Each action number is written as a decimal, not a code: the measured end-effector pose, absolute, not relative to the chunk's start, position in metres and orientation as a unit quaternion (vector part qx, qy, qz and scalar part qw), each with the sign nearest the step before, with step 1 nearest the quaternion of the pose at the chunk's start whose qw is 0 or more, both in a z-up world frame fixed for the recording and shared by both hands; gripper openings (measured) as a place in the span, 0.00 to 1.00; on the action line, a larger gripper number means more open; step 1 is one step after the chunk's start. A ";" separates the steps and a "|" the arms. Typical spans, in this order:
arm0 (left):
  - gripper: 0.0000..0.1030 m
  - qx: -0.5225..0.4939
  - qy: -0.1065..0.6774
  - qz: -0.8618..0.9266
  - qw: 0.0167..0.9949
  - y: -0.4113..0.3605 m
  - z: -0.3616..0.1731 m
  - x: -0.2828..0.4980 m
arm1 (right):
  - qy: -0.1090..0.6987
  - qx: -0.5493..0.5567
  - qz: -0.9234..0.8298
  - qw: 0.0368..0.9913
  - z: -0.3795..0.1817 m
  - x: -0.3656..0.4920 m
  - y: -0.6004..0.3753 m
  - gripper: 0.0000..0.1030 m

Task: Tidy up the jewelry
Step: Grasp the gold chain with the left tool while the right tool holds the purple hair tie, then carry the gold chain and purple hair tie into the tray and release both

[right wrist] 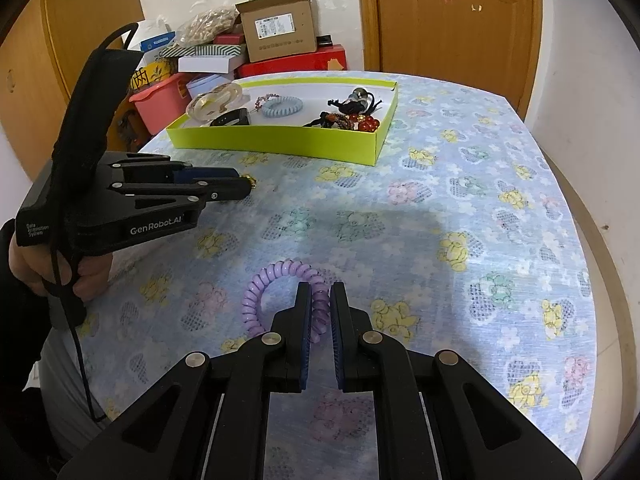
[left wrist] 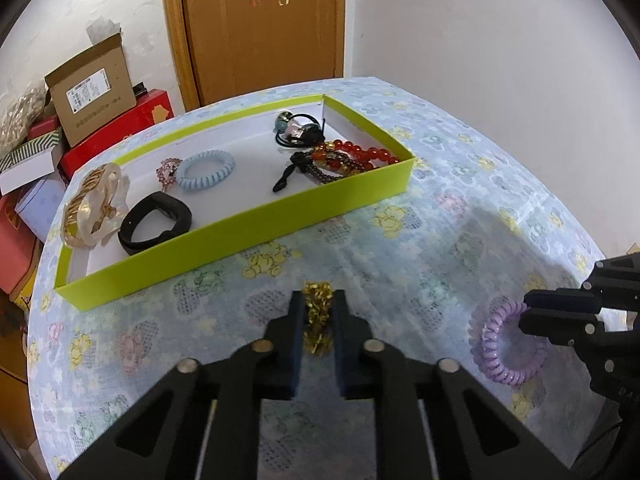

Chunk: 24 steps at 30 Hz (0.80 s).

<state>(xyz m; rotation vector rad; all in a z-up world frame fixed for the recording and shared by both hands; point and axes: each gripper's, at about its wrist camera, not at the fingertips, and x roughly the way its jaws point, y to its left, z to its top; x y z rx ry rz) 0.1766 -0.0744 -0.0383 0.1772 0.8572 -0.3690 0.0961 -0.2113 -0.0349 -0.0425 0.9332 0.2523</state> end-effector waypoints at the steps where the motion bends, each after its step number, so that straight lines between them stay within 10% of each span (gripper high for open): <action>1: 0.10 0.087 0.412 -0.177 0.889 -0.075 -0.038 0.176 | 0.449 -0.021 0.121 0.885 -0.035 0.096 -0.211 0.09; 24: 0.07 0.007 0.395 -0.158 0.905 -0.040 0.004 0.151 | 0.417 -0.011 0.116 0.901 -0.009 0.094 -0.214 0.09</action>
